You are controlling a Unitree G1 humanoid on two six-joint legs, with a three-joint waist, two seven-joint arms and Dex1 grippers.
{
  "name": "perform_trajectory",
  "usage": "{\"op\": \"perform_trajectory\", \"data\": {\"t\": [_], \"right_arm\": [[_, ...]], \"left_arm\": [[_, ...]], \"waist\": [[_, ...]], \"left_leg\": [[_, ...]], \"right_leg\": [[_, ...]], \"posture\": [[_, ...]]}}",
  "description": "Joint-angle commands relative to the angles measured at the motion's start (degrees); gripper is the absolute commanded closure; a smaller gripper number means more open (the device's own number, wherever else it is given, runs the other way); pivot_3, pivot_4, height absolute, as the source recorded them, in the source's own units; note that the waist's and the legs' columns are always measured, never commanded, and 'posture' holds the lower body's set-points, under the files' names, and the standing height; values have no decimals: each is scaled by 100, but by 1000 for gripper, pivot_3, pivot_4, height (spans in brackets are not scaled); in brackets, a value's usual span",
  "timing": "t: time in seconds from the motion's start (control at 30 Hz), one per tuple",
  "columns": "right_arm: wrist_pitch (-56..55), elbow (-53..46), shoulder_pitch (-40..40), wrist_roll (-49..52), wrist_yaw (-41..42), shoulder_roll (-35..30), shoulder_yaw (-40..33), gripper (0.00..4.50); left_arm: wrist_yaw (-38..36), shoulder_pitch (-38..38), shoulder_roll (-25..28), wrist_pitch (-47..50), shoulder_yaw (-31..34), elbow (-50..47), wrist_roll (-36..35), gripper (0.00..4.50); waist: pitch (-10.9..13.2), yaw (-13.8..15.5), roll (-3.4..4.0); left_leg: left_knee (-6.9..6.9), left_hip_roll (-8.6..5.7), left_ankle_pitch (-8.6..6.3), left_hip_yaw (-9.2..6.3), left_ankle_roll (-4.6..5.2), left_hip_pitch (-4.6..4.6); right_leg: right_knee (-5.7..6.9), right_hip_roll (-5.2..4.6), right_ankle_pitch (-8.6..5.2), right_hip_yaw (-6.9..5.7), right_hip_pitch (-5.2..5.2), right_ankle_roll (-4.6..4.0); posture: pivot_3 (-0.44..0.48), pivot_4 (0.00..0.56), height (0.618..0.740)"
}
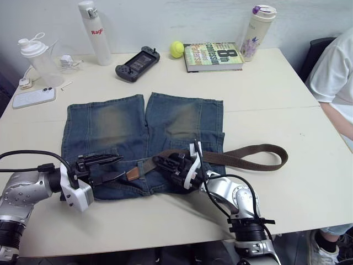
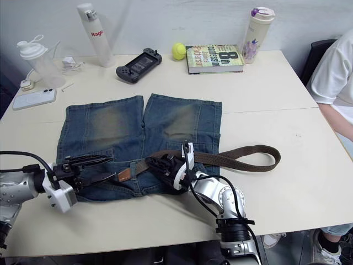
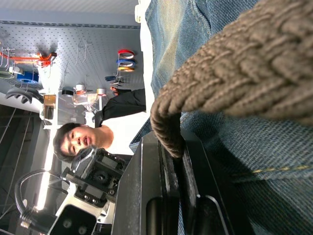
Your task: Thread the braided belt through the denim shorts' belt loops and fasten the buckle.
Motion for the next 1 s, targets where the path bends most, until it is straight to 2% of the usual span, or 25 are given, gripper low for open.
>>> {"op": "perform_trajectory", "data": {"t": [0.03,0.4,0.67,0.87,1.0], "right_arm": [[59,-44,11,8,36,89,-7,4500],[86,-68,-7,-9,13,110,-19,4500],[98,-51,-13,-25,9,115,-15,4500],[93,-26,-19,-40,7,112,-25,4500],[95,-13,-34,-43,9,117,-25,4500]], "left_arm": [[64,31,88,-217,-5,220,155,1933],[354,-234,-114,-303,-125,348,712,1933],[518,-344,-205,-172,-356,-28,566,1933],[525,-244,-72,-61,-382,-261,393,1933],[522,-153,-7,-65,-340,-243,522,1933]], "waist": [[0,2,0],[0,8,0],[0,5,0],[0,5,0],[0,1,0]], "left_leg": [[-1,0,0,0,0,0],[0,0,0,0,0,0],[0,0,1,0,-1,0],[0,0,1,0,-2,0],[-1,0,1,0,-2,0]], "right_leg": [[0,0,0,-1,-1,0],[2,0,0,-2,-1,0],[2,0,0,-2,-1,0],[2,0,0,-2,-1,0],[1,0,0,-1,-1,0]], "posture": [[0,150,740],[0,150,740],[0,150,740],[0,150,740],[0,150,740]]}}
